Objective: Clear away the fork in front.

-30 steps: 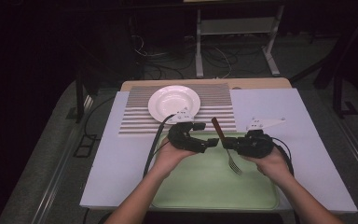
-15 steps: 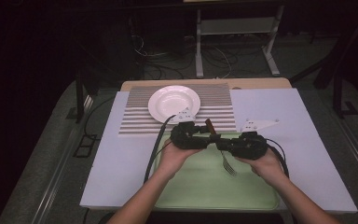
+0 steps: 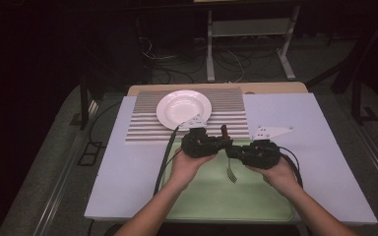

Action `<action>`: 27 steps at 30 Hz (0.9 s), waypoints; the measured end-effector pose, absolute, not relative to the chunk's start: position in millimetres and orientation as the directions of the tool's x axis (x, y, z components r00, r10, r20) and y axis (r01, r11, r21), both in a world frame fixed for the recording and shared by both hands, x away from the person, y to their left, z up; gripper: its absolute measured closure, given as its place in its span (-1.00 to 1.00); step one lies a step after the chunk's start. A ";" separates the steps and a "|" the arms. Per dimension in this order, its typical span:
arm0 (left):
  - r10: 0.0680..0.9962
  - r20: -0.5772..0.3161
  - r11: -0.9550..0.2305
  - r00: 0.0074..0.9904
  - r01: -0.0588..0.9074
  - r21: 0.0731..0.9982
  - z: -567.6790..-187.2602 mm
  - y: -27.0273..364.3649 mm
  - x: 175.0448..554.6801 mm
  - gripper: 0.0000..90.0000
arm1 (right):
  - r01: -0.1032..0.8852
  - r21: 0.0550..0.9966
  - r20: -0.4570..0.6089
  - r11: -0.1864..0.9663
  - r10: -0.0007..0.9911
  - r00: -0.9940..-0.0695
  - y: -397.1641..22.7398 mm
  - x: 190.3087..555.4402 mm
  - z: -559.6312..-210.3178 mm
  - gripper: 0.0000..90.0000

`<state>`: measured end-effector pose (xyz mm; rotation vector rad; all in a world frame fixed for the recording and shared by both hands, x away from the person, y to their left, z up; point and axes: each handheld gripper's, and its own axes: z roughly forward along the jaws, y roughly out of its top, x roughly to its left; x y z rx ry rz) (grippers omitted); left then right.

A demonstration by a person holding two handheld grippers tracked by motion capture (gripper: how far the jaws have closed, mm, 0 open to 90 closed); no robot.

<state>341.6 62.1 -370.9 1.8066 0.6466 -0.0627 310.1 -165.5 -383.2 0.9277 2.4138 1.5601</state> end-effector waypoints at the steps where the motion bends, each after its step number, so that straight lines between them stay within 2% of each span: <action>1: 0.395 -0.358 -0.190 0.846 0.456 0.870 -370.9 62.1 341.6 0.70 | 0.423 0.862 0.217 0.279 0.550 -0.806 -165.2 309.9 -382.8 0.70; 7: 0.388 -0.363 -0.180 0.847 0.457 0.871 -364.7 64.7 340.4 0.74 | 0.407 0.874 0.218 0.267 0.534 -0.817 -166.3 309.3 -381.1 0.63; 10: 0.387 -0.359 -0.169 0.850 0.448 0.878 -358.7 68.5 340.0 0.76 | 0.405 0.877 0.222 0.258 0.530 -0.819 -168.0 309.1 -380.2 0.31; 11: 0.384 -0.354 -0.168 0.853 0.442 0.881 -356.8 70.2 340.2 0.76 | 0.405 0.877 0.222 0.258 0.530 -0.819 -168.0 309.1 -380.2 0.31; 13: 0.383 -0.340 -0.182 0.859 0.431 0.884 -353.5 73.9 340.8 0.79 | 0.405 0.880 0.227 0.248 0.529 -0.818 -169.7 309.7 -380.4 0.14; 14: 0.385 -0.325 -0.191 0.864 0.419 0.888 -351.6 78.5 342.0 0.80 | 0.397 0.886 0.230 0.239 0.519 -0.823 -173.0 311.2 -380.7 -0.03; 15: 0.385 -0.325 -0.191 0.864 0.419 0.888 -351.6 78.5 342.0 0.80 | 0.397 0.886 0.230 0.239 0.519 -0.823 -173.0 311.2 -380.7 -0.03; 16: 0.382 -0.326 -0.191 0.864 0.419 0.888 -351.0 80.8 342.9 0.80 | 0.400 0.887 0.234 0.232 0.519 -0.822 -177.4 312.3 -381.2 -0.17; 17: 0.382 -0.327 -0.189 0.864 0.420 0.888 -350.4 83.2 343.7 0.80 | 0.400 0.887 0.234 0.232 0.519 -0.822 -177.4 312.3 -381.2 -0.17; 18: 0.384 -0.325 -0.189 0.864 0.418 0.889 -350.0 85.8 344.5 0.80 | 0.405 0.885 0.234 0.230 0.532 -0.813 -182.5 313.3 -382.8 -0.31; 19: 0.383 -0.323 -0.189 0.865 0.416 0.889 -349.6 88.5 345.2 0.80 | 0.405 0.885 0.234 0.230 0.532 -0.813 -182.5 313.3 -382.8 -0.31; 21: 0.376 -0.332 -0.184 0.865 0.421 0.888 -348.8 94.4 346.7 0.79 | 0.406 0.884 0.217 0.233 0.564 -0.796 -190.1 313.2 -386.7 -0.51; 22: 0.376 -0.335 -0.180 0.864 0.423 0.888 -348.3 97.3 347.0 0.79 | 0.406 0.884 0.217 0.233 0.564 -0.796 -190.1 313.2 -386.7 -0.51; 23: 0.370 -0.334 -0.179 0.867 0.420 0.890 -347.7 100.3 347.4 0.79 | 0.409 0.876 0.202 0.257 0.574 -0.794 -195.9 312.8 -390.7 -0.59; 27: 0.362 -0.325 -0.184 0.874 0.409 0.894 -345.3 112.7 348.0 0.79 | 0.419 0.868 0.198 0.266 0.589 -0.784 -205.3 313.0 -397.2 -0.69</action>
